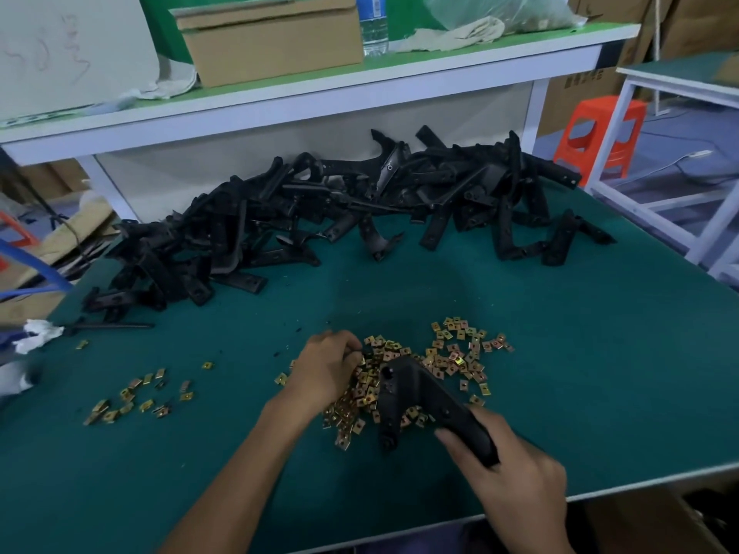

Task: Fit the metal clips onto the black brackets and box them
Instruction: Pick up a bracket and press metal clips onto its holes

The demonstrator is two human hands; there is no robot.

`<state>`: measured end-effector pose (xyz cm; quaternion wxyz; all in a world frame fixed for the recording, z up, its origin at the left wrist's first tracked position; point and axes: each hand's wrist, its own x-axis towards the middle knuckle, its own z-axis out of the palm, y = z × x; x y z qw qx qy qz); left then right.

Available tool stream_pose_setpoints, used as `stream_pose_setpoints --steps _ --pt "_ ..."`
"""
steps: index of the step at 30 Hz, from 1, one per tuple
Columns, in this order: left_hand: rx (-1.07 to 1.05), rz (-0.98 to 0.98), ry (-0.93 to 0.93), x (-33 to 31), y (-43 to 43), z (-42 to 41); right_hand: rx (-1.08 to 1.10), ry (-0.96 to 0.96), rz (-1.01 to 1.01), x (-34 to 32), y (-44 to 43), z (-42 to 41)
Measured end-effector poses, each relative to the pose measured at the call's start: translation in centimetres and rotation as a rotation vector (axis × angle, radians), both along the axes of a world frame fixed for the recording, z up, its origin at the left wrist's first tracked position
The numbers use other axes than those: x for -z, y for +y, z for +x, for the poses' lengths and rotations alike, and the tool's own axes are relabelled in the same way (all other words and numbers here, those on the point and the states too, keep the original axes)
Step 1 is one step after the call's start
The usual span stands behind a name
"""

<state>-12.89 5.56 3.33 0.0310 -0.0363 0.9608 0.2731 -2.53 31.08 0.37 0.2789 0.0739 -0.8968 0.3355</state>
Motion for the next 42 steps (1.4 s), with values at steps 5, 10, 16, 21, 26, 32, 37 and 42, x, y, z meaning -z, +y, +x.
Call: stream_pose_setpoints --steps 5,10,16,21,26,32,37,42 --pt "-0.011 0.101 -0.017 -1.1 -0.4 0.5 0.009 -0.032 -0.017 -0.1 -0.1 0.2" --pt "-0.071 0.283 0.068 -2.3 -0.9 1.5 0.029 -0.046 -0.012 -0.5 -0.2 0.3" --pt "-0.119 0.643 0.103 -3.1 -1.3 3.1 0.045 -0.058 0.006 -0.3 -0.3 0.3" --pt "-0.067 0.8 0.031 -2.8 0.0 6.1 0.045 -0.027 0.004 0.0 -0.3 0.1" --pt "-0.114 1.061 -0.033 -1.9 1.4 9.9 0.071 -0.042 0.001 0.2 -0.4 0.1" --pt "-0.246 1.127 -0.017 -0.6 3.0 11.8 0.077 -0.106 -0.069 0.0 -0.4 0.3" --pt "-0.277 1.238 -0.03 -0.6 3.9 12.1 0.033 -0.163 -0.128 -0.5 -0.3 0.5" --pt "-0.31 1.358 -0.037 -0.8 4.4 12.0 0.014 -0.178 -0.128 -0.6 -0.2 0.5"
